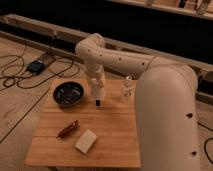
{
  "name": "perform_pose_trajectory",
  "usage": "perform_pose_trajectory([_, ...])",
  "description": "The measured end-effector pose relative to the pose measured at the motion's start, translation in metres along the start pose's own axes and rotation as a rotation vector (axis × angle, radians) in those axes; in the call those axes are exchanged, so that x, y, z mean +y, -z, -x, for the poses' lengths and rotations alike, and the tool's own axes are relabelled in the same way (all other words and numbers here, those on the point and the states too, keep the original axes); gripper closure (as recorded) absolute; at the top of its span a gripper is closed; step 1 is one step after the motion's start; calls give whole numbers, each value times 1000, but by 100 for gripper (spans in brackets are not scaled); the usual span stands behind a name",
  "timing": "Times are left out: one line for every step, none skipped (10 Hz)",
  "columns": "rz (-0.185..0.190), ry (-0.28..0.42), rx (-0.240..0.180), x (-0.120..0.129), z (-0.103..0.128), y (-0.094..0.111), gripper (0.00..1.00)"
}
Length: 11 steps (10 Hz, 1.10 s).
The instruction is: Place the ceramic cup over the eraser
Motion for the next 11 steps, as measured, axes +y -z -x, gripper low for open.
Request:
perform_pose_trajectory([3, 1, -8, 1, 2, -8, 76])
perform_pose_trajectory([5, 1, -13, 1, 3, -14, 68])
perform_pose_trajectory([10, 1, -19, 3, 5, -20, 57])
perform_pose_trajectory([16, 2, -27, 5, 7, -27, 45])
perform_pose_trajectory([22, 2, -33, 7, 9, -33, 36])
perform_pose_trajectory([25, 1, -37, 9, 10, -37, 28])
perform_pose_trajectory([25, 1, -43, 10, 12, -43, 21])
perform_pose_trajectory([19, 1, -47, 9, 13, -46, 20])
perform_pose_trajectory([18, 1, -48, 9, 14, -47, 20])
perform_pose_trajectory([17, 2, -48, 9, 14, -47, 20])
perform_pose_trajectory([17, 2, -47, 9, 13, -46, 20])
